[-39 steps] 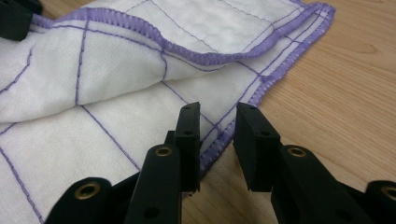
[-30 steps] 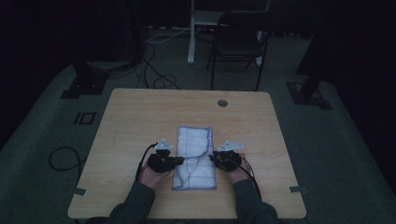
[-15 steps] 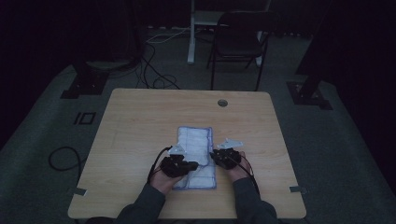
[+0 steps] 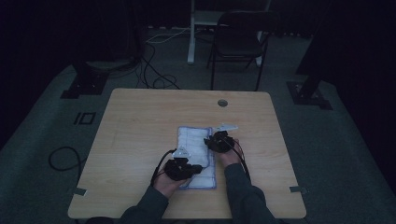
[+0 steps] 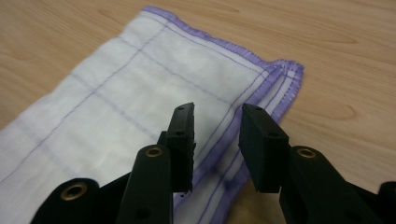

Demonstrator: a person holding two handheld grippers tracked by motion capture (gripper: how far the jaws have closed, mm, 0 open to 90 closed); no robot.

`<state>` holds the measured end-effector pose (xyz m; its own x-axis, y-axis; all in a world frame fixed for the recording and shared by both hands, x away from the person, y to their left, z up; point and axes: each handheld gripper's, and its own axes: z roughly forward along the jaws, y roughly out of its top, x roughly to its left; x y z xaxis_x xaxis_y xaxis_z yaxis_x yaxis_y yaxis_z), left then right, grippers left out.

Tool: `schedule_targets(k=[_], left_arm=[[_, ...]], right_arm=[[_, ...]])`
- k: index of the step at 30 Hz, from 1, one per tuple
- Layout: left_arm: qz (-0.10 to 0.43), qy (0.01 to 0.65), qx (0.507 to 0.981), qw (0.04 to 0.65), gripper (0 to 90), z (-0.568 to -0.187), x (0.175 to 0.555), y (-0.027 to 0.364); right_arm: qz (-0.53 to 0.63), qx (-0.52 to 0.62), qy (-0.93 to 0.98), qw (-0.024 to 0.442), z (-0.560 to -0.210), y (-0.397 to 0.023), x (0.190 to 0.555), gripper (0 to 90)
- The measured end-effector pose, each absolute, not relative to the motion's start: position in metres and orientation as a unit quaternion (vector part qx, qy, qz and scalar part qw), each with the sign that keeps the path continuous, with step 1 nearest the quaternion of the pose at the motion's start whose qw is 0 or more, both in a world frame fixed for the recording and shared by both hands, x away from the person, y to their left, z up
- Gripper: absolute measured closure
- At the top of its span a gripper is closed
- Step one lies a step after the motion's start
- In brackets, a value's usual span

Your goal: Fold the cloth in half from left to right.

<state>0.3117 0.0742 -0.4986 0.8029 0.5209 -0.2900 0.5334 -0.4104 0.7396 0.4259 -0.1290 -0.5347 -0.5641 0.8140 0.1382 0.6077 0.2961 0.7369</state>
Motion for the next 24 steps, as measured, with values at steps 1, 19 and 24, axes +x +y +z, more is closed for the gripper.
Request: schedule_targets(k=[1,19,24], left_arm=[[-0.008,0.311,0.841,0.443,86.5,-0.498,0.311,0.074],[-0.020,0.288,0.850,0.441,86.9,-0.505,0.304,0.045],[-0.027,0.289,0.858,0.424,86.6,-0.516,0.304,0.034]], right_arm=[[0.383,0.451,0.796,0.127,-0.536,-0.128,0.429,65.8],[0.384,0.435,0.799,0.158,-0.515,-0.128,0.444,86.0],[0.370,0.434,0.807,0.156,-0.522,-0.129,0.447,85.0]])
